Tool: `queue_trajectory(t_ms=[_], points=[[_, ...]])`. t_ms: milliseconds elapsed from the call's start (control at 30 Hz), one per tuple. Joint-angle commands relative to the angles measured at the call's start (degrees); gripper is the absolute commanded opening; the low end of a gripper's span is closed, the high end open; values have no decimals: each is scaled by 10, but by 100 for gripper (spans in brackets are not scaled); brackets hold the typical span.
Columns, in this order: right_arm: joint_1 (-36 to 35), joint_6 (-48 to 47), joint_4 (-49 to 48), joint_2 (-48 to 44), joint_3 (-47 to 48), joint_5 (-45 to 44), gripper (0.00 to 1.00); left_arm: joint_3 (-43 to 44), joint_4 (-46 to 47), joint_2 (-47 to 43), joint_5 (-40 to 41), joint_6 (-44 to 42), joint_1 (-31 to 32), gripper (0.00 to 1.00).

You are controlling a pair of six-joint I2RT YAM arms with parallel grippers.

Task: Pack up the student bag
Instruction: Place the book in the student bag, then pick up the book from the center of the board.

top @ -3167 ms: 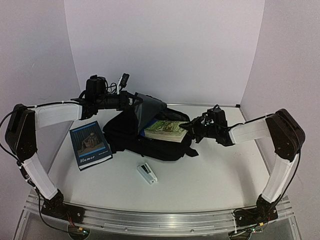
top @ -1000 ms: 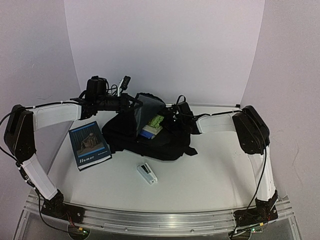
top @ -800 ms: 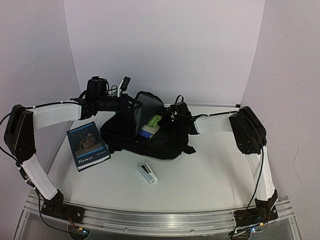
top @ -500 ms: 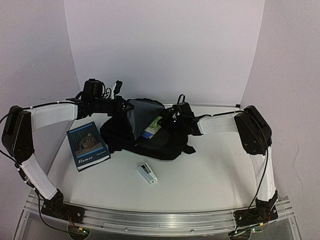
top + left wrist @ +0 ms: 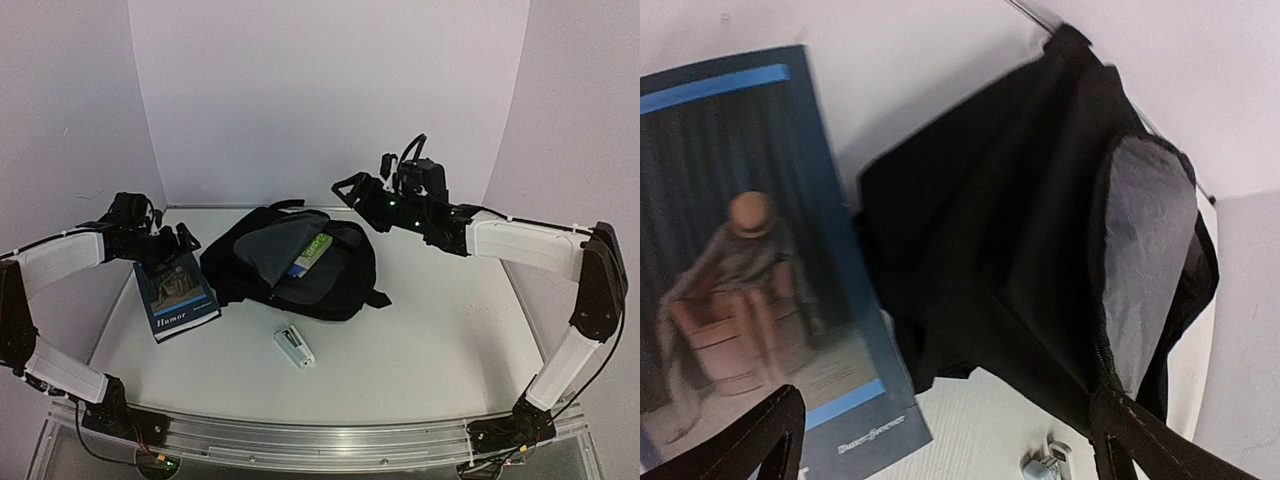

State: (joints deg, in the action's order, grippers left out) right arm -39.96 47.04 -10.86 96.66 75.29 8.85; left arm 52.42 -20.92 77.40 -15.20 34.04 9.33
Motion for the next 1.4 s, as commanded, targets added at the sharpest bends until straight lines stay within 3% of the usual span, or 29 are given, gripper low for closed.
queue_trajectory(t_ms=[0,167,467,867,1100,1367], points=[[-38,-51,46,9,3,10,81,-36,-55,-61,34,26,-103,100],[-87,-59,47,47,28,15,81,-94,-36,-60,2,55,-200,100],[-177,-83,59,161,142,50,78,-117,24,26,-9,78,-214,97],[-205,-83,82,311,259,72,68,-140,41,79,-67,61,-212,52],[-209,-88,108,394,322,56,66,-155,34,79,-110,47,-203,40],[-208,-37,124,458,378,18,68,-169,33,68,-109,79,-131,37]])
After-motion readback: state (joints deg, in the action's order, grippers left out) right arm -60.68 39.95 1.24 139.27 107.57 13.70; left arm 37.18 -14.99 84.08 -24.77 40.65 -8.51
